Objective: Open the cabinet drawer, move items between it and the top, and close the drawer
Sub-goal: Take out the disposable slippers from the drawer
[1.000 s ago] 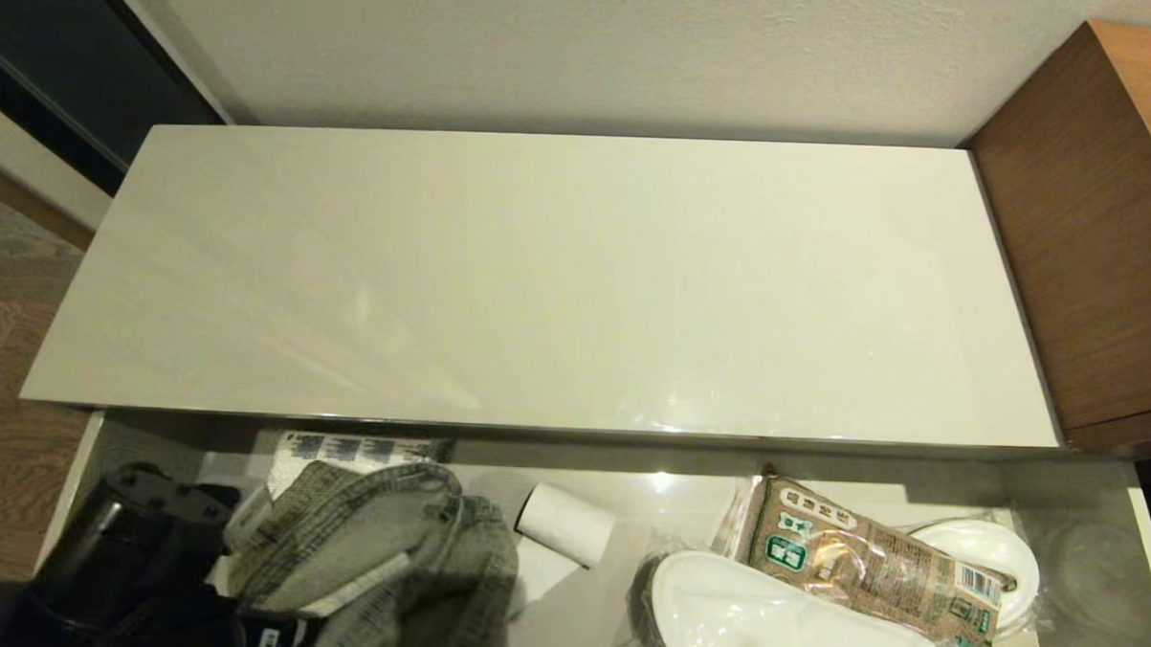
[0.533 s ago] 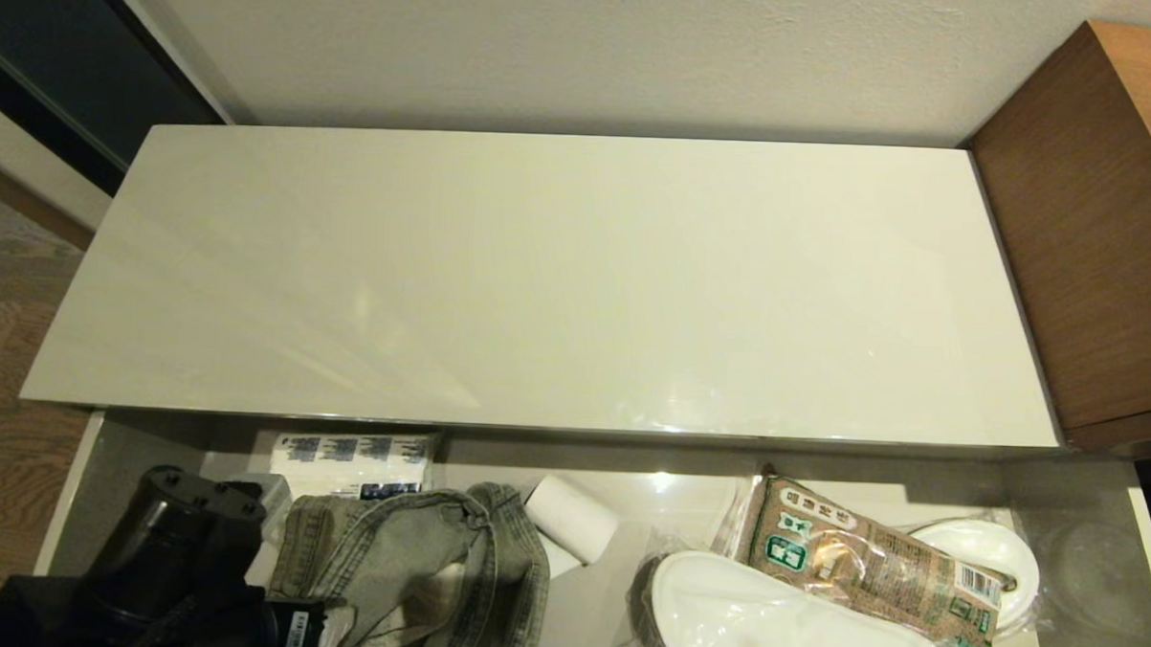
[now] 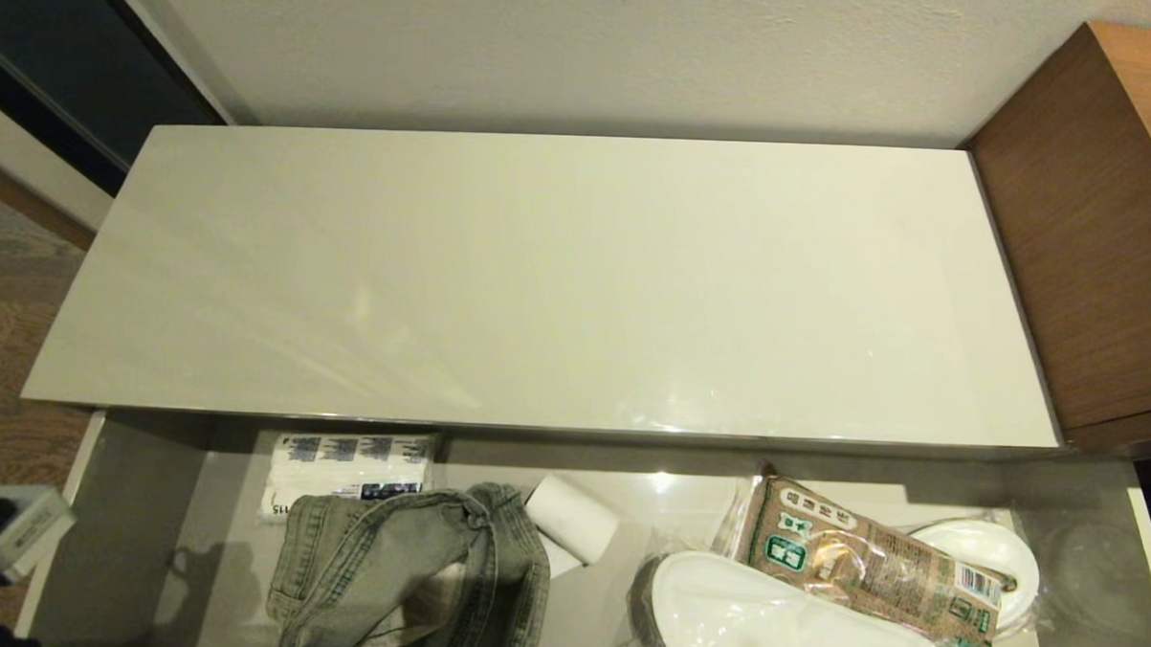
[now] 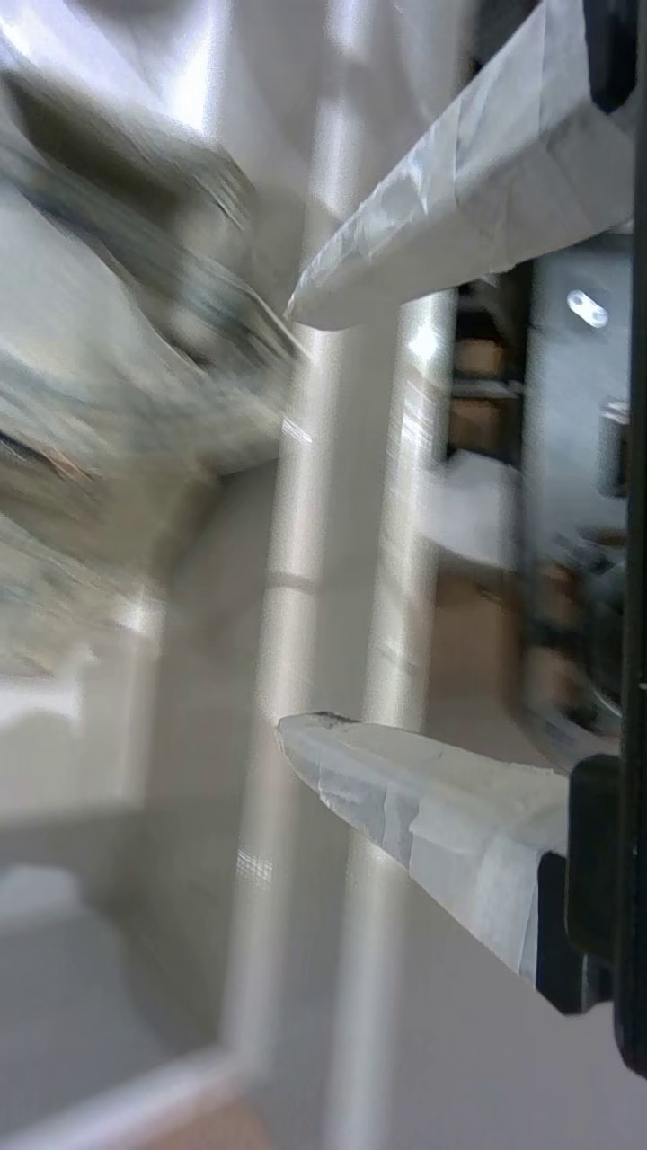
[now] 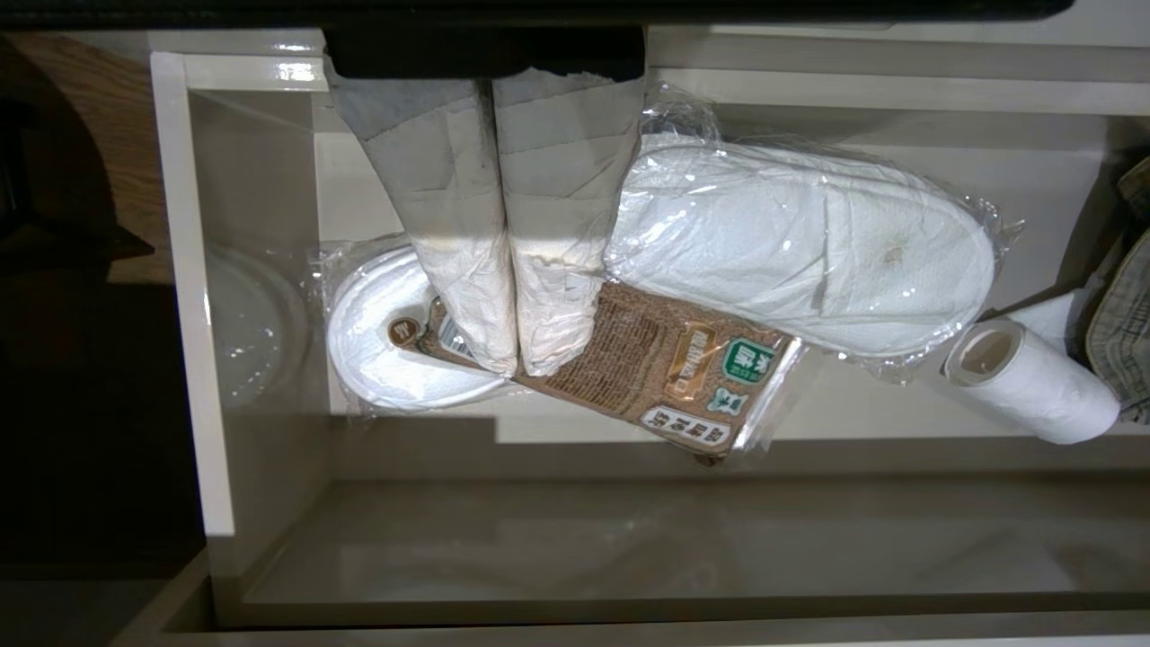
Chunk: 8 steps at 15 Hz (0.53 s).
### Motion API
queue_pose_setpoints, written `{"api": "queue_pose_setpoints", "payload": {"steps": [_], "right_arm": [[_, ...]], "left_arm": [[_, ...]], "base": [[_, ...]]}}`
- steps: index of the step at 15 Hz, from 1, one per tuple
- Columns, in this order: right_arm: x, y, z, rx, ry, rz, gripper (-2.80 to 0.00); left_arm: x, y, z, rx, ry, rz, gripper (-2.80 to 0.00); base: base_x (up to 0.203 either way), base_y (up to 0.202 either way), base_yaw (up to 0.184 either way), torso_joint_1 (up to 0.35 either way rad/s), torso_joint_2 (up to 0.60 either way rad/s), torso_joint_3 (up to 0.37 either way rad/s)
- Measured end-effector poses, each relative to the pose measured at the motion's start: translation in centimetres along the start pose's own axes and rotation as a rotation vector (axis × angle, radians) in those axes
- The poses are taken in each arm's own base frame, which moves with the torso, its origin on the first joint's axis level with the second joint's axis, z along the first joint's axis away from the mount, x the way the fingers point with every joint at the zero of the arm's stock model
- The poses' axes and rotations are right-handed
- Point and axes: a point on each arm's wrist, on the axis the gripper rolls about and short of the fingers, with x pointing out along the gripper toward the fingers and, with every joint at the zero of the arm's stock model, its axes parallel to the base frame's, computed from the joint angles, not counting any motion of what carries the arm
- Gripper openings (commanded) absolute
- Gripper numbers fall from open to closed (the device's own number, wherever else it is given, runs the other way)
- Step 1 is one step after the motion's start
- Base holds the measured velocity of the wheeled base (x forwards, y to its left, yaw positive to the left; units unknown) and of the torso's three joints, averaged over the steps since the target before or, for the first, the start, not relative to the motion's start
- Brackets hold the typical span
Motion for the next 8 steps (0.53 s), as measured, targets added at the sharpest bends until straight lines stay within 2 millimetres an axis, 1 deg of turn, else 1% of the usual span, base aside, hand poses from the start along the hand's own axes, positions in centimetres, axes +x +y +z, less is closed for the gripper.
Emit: {"api": "queue_pose_setpoints", "payload": {"steps": [2, 5, 8], "right_arm": [[0.0, 0.0, 0.0, 0.000, 0.000, 0.000, -2.80], [0.0, 0.0, 0.0, 0.000, 0.000, 0.000, -2.80], [0.0, 0.0, 0.0, 0.000, 0.001, -0.001, -2.80]], "left_arm": [[-0.8, 0.5, -0.4, -0.010, -0.020, -0.005, 0.00], [-1.6, 0.6, -0.6, 0.041, -0.013, -0.082, 0.00], [-1.9, 0.6, -0.6, 0.023, -0.020, -0.122, 0.00]], "base": [[0.000, 0.000, 0.000, 0.000, 0.00, 0.000], [0.000, 0.000, 0.000, 0.000, 0.00, 0.000], [0.000, 0.000, 0.000, 0.000, 0.00, 0.000]]}}
